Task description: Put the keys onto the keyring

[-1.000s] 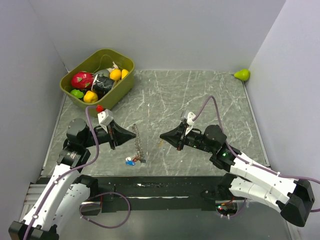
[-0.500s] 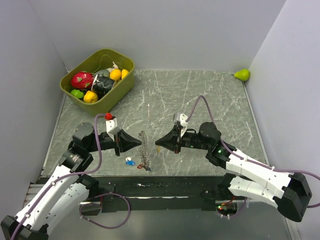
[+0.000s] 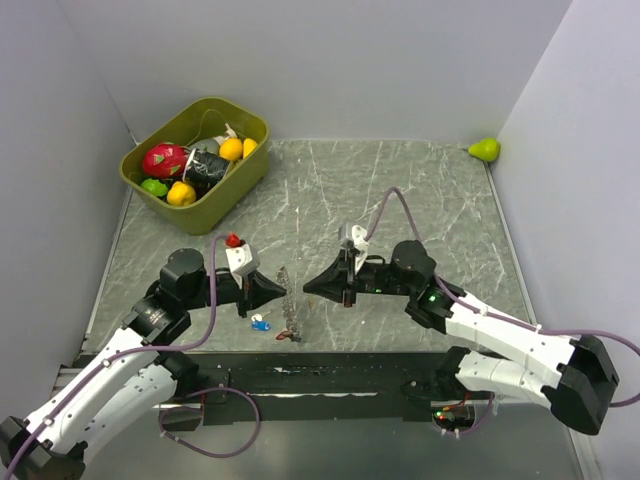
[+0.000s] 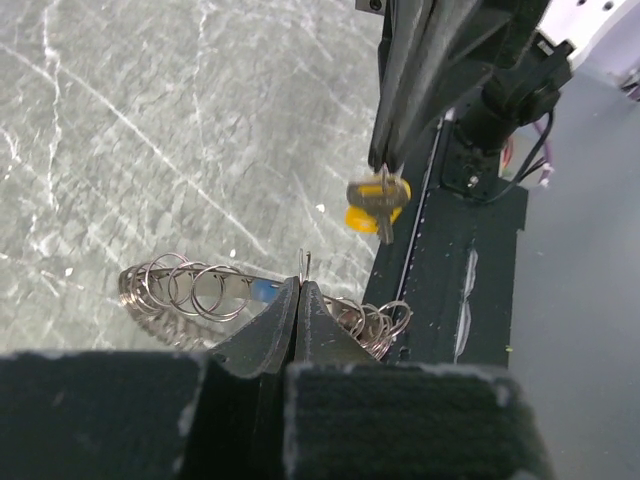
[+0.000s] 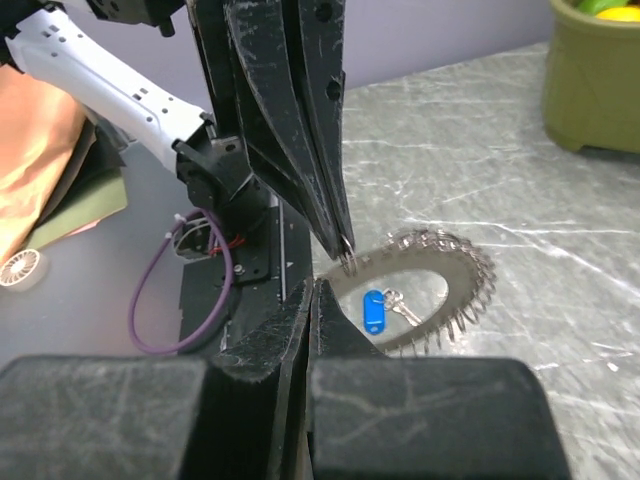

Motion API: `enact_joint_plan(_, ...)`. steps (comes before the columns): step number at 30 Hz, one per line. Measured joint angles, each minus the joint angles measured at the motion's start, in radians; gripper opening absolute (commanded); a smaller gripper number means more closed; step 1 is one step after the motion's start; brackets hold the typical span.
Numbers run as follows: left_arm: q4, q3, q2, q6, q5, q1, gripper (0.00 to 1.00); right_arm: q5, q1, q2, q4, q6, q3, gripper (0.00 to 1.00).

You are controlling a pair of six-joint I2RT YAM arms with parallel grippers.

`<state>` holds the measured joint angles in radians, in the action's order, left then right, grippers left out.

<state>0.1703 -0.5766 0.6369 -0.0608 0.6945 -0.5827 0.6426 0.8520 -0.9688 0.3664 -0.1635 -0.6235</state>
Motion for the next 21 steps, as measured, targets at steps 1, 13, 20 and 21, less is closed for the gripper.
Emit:
enact_joint_plan(1,0.006,0.0,0.0,0.004,-0.013,-0.007,0.01,-0.002,0.009,-0.014,0.0,0.0,-0.007,0.0)
enact_joint_plan(13,0.042,-0.002,0.002,0.035,-0.121,-0.073,0.01,-0.026,0.067,-0.116,-0.001,0.0,-0.069,0.0)
enact_joint_plan(20,0.048,-0.002,0.0,0.042,-0.134,-0.077,0.01,-0.034,0.072,-0.148,-0.001,0.0,-0.082,0.0)
enact_joint_plan(21,0.05,-0.002,0.0,0.042,-0.135,-0.077,0.01,-0.036,0.072,-0.153,-0.002,0.0,-0.083,0.0)
